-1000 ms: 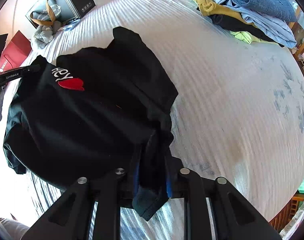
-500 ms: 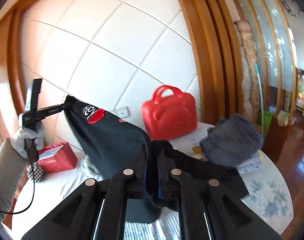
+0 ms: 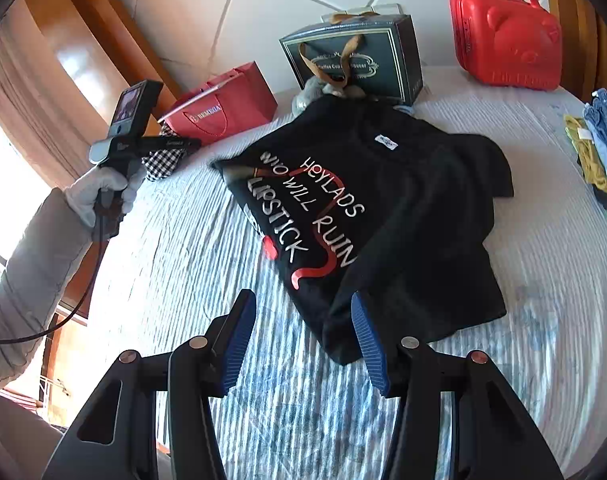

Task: Fold clothes
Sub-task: 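Lift the T-shirt with both grippers, shake it open and lay it flat, then open both grippers and release the T-shirt onto the bed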

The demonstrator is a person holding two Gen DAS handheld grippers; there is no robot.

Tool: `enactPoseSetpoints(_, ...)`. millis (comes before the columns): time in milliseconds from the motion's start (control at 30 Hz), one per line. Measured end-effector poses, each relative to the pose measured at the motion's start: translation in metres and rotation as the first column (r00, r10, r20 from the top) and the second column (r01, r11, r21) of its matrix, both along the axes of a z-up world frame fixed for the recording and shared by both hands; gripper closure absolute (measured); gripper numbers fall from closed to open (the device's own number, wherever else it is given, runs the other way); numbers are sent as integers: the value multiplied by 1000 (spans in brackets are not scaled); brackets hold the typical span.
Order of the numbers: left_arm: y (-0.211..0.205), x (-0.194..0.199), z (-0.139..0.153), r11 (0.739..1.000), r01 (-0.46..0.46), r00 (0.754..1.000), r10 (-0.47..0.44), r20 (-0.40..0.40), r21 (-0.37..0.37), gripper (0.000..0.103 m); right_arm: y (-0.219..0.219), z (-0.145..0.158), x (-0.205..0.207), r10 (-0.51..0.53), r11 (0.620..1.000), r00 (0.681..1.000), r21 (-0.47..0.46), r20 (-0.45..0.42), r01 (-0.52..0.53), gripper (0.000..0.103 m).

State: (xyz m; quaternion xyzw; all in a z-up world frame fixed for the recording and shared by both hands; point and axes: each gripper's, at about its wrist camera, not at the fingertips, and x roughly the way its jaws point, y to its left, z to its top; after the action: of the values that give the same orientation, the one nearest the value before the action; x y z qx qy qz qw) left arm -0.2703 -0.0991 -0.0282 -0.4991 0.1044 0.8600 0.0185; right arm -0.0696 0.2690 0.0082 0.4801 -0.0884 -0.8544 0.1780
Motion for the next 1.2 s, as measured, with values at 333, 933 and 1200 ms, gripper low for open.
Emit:
enactPoseSetpoints(333,58,48,2,981,135,991,-136,1,138,61,57,-10,-18,-194,980,981,48,29,192,55)
enactPoseSetpoints(933,191,109,-61,988,26,990,-47,136,154,54,140,-77,-85,40,995,981,85,189,-57,54)
enactPoseSetpoints(1200,209,140,-85,988,-45,986,21,166,146,54,111,-111,-93,172,955,962,204,210,-215,90)
